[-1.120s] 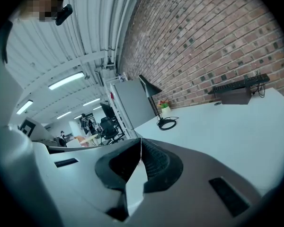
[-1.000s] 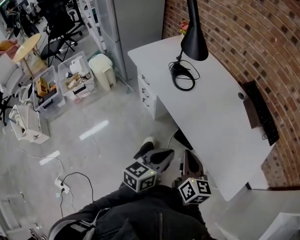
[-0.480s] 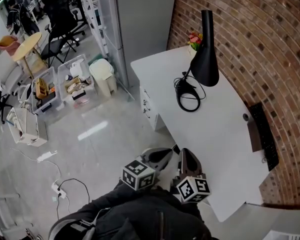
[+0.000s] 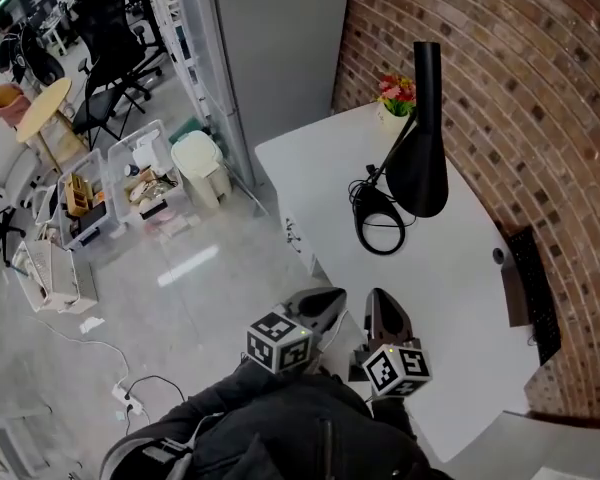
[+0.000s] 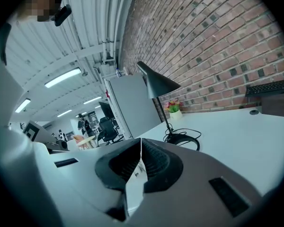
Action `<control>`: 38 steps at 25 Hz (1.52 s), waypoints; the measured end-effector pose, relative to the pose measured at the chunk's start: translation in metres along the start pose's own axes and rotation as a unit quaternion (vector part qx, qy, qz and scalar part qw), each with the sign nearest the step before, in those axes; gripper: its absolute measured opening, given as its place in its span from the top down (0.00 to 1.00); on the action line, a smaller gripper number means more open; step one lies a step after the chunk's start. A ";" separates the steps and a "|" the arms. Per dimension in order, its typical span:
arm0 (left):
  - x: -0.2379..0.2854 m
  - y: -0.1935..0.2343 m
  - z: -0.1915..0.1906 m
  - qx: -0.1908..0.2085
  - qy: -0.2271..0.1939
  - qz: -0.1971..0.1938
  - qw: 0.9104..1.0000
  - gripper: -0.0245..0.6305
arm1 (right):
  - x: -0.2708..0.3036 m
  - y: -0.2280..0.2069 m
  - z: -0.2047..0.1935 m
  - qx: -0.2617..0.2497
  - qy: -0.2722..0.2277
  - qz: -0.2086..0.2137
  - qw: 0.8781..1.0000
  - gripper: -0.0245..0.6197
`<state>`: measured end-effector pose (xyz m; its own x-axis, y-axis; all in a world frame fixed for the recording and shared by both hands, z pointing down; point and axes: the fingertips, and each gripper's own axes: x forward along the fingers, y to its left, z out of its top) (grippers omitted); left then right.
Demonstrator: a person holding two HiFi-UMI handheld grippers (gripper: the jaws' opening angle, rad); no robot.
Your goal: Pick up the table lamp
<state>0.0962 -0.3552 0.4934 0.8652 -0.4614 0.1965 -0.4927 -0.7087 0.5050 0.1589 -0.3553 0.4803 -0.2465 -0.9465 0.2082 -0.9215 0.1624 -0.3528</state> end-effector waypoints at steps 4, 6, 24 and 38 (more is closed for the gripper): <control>0.017 0.017 0.017 0.007 0.010 -0.019 1.000 0.96 | 0.021 -0.012 0.010 0.006 -0.002 -0.024 1.000 0.95; 0.026 0.026 0.023 0.009 0.014 -0.029 0.999 0.96 | 0.030 -0.019 0.012 0.015 -0.001 -0.038 0.999 0.95; 0.110 0.093 0.086 0.101 0.030 -0.086 0.991 0.96 | 0.066 -0.077 0.060 0.077 -0.067 -0.102 0.990 0.94; 0.131 0.094 0.191 0.128 -0.037 -0.131 0.982 0.74 | 0.055 -0.090 0.094 0.149 -0.086 -0.021 0.985 0.69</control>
<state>0.1450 -0.5843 0.4063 0.9607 -0.2768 0.0209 -0.2702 -0.9148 0.3003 0.2568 -0.4481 0.4380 -0.1324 -0.9879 0.0803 -0.7944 0.0573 -0.6046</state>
